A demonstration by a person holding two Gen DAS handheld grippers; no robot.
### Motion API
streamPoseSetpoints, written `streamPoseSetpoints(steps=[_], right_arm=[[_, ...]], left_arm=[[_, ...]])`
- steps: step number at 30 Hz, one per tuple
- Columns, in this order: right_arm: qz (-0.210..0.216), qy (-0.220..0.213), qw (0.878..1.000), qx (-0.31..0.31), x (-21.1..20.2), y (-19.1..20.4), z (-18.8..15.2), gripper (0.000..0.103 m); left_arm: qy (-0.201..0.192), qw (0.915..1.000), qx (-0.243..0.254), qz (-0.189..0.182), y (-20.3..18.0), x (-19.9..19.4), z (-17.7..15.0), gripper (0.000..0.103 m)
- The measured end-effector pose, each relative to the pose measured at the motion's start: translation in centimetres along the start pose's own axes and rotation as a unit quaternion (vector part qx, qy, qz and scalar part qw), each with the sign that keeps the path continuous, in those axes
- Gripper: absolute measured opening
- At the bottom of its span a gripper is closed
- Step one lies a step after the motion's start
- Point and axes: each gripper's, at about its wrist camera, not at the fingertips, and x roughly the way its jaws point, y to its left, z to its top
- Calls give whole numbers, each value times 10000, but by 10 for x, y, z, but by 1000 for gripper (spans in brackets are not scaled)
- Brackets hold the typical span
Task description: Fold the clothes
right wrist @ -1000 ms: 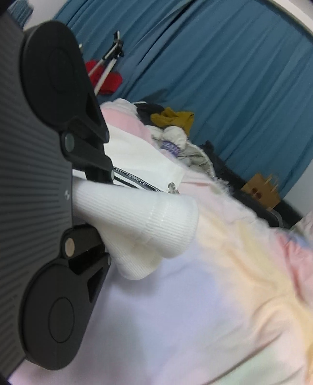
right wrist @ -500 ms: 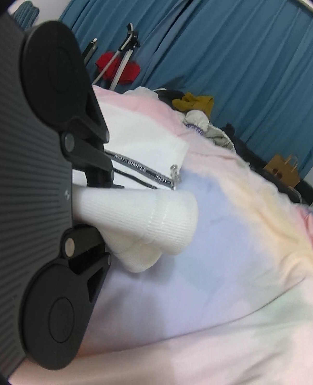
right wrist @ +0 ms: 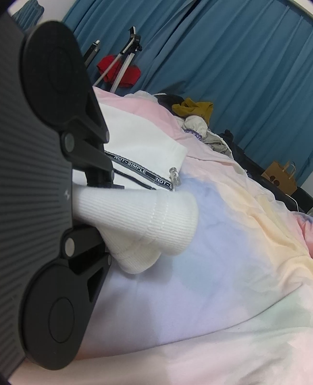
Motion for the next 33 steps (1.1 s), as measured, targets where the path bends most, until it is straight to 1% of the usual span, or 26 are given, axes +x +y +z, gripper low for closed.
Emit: streamPoseSetpoints(steps=[2,3,5,7,9,11,13,15,17,19,21,24,27,28,31,33], right_arm=[[-18,-96,9997,-212,-1,8,0,10],[-23,-119,9996,-253,-1,9,0,10],[-29,-153,9994,-300,-2,11,1,10],[-14,-140,9996,-236,-1,9,2,10],[13,-132,9998,-176,0,7,2,10],[40,-142,9998,-137,0,6,3,10],[76,-169,9998,-94,0,6,4,10],[91,-184,9998,-81,0,7,4,10],[92,-181,9997,-94,1,7,5,10],[79,-176,9996,-182,1,10,5,10],[41,-199,9990,-389,2,14,5,10],[-15,-263,9973,-684,2,19,4,10],[15,-303,9971,-705,5,18,3,10],[44,-317,9971,-688,6,17,3,10],[176,-387,9971,-629,8,16,5,10],[298,-453,9967,-606,8,18,6,10]], left_arm=[[-271,9966,737,-246,-27,-10,-3,81],[-298,9940,1010,-290,-41,-11,-4,81],[-264,9881,1444,-459,-67,-7,-4,81],[-148,9812,1817,-630,-92,8,-3,82],[-37,9724,2217,-732,-121,26,-3,82],[68,9617,2614,-821,-151,52,-4,82],[182,9497,2987,-919,-182,83,-5,82],[257,9371,3376,-848,-212,115,-8,82],[448,9188,3791,-1001,-243,147,-12,82],[639,8973,4198,-1209,-273,179,-16,82],[732,8840,4448,-1237,-291,209,-22,82],[960,8687,4671,-1343,-319,254,-32,82],[1101,8568,4828,-1436,-336,289,-45,81],[1132,8555,4853,-1404,-345,303,-50,81],[1359,8552,4810,-1373,-356,341,-60,80],[1420,8575,4740,-1406,-360,360,-62,81]])
